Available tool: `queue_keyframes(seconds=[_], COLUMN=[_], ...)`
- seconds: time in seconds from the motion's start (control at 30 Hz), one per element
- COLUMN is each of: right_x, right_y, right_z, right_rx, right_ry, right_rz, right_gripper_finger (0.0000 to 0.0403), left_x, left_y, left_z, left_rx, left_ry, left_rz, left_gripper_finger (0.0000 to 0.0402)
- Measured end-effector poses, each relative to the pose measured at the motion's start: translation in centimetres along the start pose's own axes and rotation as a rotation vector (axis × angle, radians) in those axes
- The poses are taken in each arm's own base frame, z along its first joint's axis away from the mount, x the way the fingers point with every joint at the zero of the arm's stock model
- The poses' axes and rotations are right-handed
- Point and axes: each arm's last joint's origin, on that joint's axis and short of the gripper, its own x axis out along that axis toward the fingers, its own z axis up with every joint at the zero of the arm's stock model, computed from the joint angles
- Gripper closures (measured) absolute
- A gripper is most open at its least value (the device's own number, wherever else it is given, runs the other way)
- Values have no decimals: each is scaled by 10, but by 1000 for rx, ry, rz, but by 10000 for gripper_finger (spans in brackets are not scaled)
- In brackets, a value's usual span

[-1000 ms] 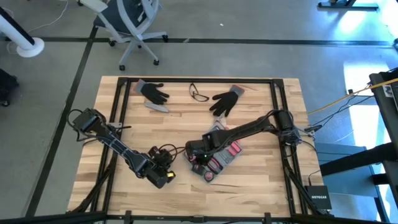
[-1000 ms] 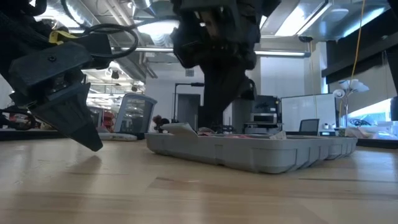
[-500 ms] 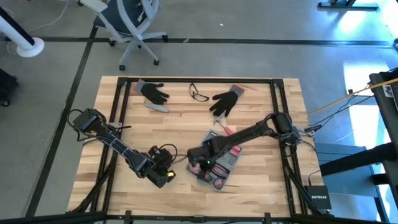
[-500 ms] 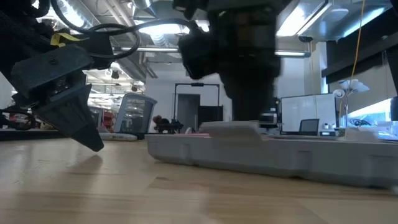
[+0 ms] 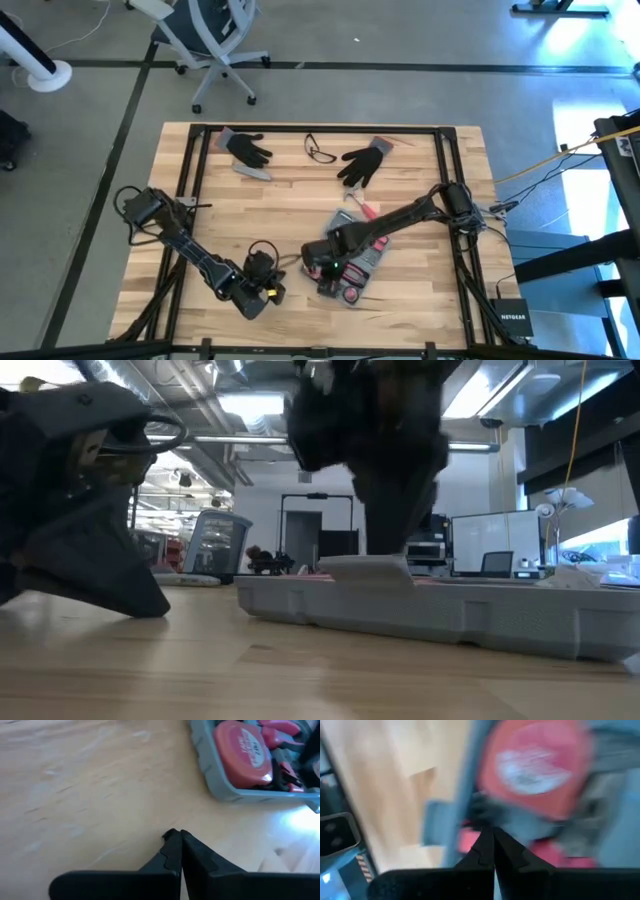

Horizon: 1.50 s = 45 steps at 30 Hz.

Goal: Prefit tool cases

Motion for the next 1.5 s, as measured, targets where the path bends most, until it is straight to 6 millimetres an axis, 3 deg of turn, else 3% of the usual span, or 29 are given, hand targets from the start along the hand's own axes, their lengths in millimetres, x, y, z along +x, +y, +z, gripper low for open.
queue_keyframes(seconds=[0.5,0.8,0.93,1.07,1.23,1.37,1.5], right_x=[1,15,11,-3,-34,-58,-67], right_y=[4,-8,-10,-15,-26,-39,-50], right_z=[4,-8,-2,16,32,31,18], right_rx=[25,67,75,67,37,18,-37], right_ry=[-95,-41,-53,-118,-203,-204,-99], right_rz=[-36,-41,-30,-23,-36,-110,-189], right_gripper_finger=[403,403,403,403,403,403,403], left_x=[39,43,47,47,42,31,14], left_y=[-10,-13,-9,-7,-1,9,26], left_z=[18,22,28,37,48,57,69], left_rx=[63,116,134,146,224,302,359], left_ry=[-22,-1,5,16,12,23,28], left_rz=[-52,-55,-22,8,89,198,363], left_gripper_finger=[402,402,402,401,401,401,401])
